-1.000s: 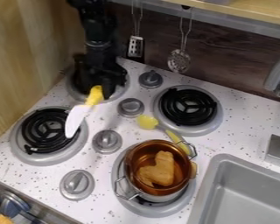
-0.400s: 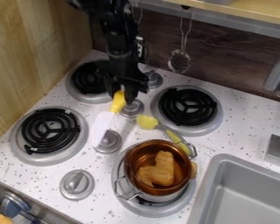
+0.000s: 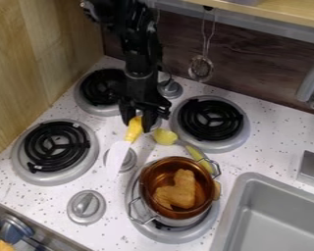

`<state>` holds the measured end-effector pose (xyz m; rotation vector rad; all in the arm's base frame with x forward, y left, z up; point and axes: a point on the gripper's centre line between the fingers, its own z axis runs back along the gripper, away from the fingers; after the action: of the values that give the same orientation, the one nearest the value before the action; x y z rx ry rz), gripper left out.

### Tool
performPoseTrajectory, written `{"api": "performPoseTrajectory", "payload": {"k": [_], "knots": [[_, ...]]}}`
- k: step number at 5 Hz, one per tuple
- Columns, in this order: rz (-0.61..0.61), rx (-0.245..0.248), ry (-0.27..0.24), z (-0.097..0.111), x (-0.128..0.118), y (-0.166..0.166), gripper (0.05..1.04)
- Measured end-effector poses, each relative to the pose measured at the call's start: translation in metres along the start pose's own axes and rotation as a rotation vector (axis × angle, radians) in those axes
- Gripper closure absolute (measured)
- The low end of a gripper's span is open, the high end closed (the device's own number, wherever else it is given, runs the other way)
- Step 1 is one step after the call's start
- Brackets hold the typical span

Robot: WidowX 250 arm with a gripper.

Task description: Move the yellow knife near the mettalic pot

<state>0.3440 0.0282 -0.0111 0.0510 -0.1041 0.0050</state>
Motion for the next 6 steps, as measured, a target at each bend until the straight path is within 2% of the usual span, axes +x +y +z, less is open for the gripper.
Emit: {"api": "performPoseTrajectory", "payload": {"k": [1, 2, 4, 5, 6], "knots": [[0.019, 0.000, 0.026, -0.008, -0.014, -0.001, 0.573], [0.058, 0.022, 0.024, -0.017, -0.027, -0.006, 0.573], [0.044, 0.028, -0.076, -0.018, -0.014, -0.007, 0.573], [0.080, 0.065, -0.107, -0.021, -0.015, -0.002, 0.501], [0.068, 0.106, -0.167, -0.022, -0.011, 0.004, 0.211]]}}
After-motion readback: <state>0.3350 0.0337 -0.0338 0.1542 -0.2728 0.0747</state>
